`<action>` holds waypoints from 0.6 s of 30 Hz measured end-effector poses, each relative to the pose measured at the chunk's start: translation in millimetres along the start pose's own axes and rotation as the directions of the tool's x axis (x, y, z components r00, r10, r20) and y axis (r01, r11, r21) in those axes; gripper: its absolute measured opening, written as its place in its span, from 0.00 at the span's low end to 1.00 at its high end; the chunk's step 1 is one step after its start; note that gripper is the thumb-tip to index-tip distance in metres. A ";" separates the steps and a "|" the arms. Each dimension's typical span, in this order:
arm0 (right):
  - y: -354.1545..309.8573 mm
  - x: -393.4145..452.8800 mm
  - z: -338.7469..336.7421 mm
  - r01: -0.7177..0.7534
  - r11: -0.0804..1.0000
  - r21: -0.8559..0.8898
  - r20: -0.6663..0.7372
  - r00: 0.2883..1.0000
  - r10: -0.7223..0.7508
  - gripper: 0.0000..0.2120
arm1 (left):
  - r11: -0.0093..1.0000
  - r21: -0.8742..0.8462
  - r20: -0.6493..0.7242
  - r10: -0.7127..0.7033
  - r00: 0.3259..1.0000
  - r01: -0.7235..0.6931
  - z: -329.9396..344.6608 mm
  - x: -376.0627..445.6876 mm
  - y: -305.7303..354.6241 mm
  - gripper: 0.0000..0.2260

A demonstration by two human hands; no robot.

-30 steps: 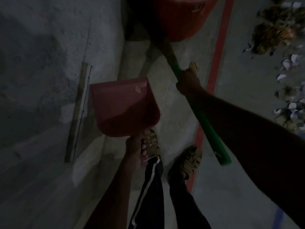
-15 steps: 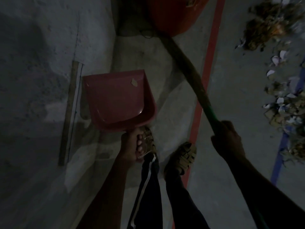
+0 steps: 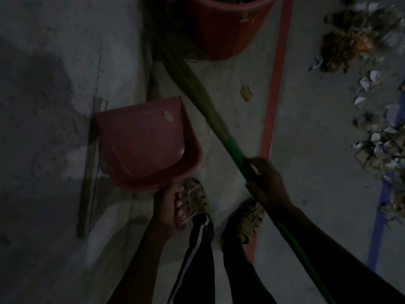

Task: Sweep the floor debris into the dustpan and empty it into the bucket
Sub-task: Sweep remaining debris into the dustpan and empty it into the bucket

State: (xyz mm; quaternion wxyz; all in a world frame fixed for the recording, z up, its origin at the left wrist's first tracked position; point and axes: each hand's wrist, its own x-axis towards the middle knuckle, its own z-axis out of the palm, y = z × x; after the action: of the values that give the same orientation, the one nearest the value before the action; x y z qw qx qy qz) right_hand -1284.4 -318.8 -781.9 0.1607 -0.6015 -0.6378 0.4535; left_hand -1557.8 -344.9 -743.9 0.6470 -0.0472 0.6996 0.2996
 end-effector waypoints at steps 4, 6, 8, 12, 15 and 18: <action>-44.4 132.5 23.7 -0.180 0.963 0.202 0.033 0.984 0.177 0.24 | 0.998 0.068 -0.037 0.003 0.999 -0.001 -6.1 5.9 5.2 0.12; -53.7 185.4 27.8 -0.349 0.891 0.289 0.165 0.935 0.313 0.23 | 0.997 0.073 -0.046 -0.028 0.999 0.031 -7.1 9.4 7.5 0.14; -59.3 227.1 25.3 -0.478 0.821 0.313 0.257 0.875 0.411 0.19 | 0.996 0.064 -0.069 -0.051 0.996 0.056 -5.9 11.5 8.5 0.15; -51.3 230.7 14.5 -0.562 0.754 0.339 0.266 0.826 0.496 0.18 | 0.996 0.064 -0.115 -0.058 0.992 0.065 -3.0 13.9 5.7 0.14; -29.5 184.8 0.1 -0.573 0.712 0.406 0.212 0.817 0.537 0.17 | 0.996 0.055 -0.072 -0.061 0.996 0.065 1.0 8.4 5.7 0.15; 3.8 119.5 -14.2 -0.604 0.651 0.459 0.105 0.765 0.635 0.19 | 0.996 0.068 -0.033 -0.050 0.998 0.052 8.5 2.7 6.0 0.14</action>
State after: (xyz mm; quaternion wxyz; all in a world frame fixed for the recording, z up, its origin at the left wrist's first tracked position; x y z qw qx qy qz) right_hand -1298.3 -204.7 -817.8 0.1568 -0.7400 -0.2596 0.6004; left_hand -1553.5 -335.1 -744.1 0.6446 -0.0473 0.7181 0.2580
